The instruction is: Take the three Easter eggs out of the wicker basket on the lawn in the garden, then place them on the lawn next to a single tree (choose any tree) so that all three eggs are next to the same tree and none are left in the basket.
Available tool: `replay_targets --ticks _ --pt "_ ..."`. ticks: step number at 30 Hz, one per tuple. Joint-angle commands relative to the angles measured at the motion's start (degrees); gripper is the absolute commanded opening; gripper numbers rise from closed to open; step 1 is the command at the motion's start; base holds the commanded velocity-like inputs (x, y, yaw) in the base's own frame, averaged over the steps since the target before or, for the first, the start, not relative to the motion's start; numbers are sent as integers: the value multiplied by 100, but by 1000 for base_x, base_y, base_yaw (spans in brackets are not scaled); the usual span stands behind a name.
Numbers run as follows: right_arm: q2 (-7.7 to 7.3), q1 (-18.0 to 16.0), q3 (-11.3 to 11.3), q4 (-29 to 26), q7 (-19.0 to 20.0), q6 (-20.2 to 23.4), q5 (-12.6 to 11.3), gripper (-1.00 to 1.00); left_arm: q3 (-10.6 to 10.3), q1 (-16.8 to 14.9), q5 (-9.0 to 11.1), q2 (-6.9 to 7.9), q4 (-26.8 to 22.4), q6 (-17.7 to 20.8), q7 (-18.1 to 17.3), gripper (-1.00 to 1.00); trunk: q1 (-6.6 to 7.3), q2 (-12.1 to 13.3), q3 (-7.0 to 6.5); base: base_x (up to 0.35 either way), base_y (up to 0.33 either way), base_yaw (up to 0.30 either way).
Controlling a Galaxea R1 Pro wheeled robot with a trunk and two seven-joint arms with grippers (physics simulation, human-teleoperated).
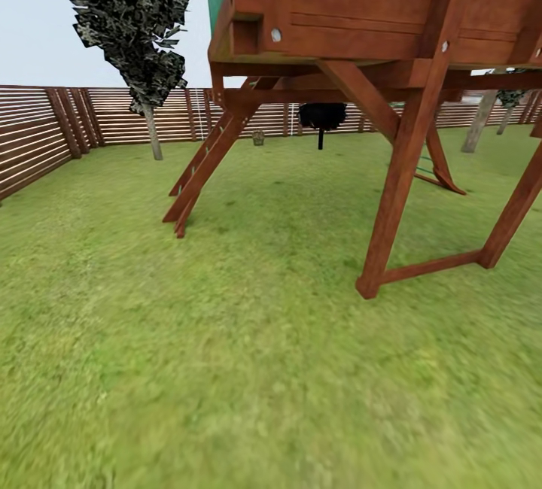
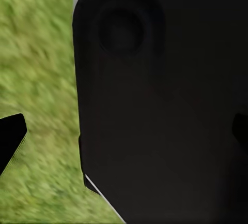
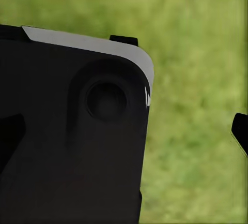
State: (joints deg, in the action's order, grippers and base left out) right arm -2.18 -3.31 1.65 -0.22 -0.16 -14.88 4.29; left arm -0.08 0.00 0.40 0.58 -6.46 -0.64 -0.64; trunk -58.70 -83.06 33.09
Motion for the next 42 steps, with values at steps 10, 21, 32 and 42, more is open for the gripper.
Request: replay_targets --ticks 10,21,32,42 --pt "-1 -3 11 4 -2 -15 37 100 -1 0 4 3 -5 -7 -7 100 -3 -2 5 313 0 0" --pt "2 -3 11 4 -2 -15 37 100 -1 0 4 4 -4 -7 -7 100 -3 -2 5 313 0 0" --pt "-2 -3 11 4 -2 -15 37 100 -1 0 4 2 0 -7 -7 100 -3 -2 5 313 0 0" --pt "-2 -3 11 4 -2 -15 37 100 -1 0 4 3 -3 -7 -7 100 -3 -2 5 313 0 0"
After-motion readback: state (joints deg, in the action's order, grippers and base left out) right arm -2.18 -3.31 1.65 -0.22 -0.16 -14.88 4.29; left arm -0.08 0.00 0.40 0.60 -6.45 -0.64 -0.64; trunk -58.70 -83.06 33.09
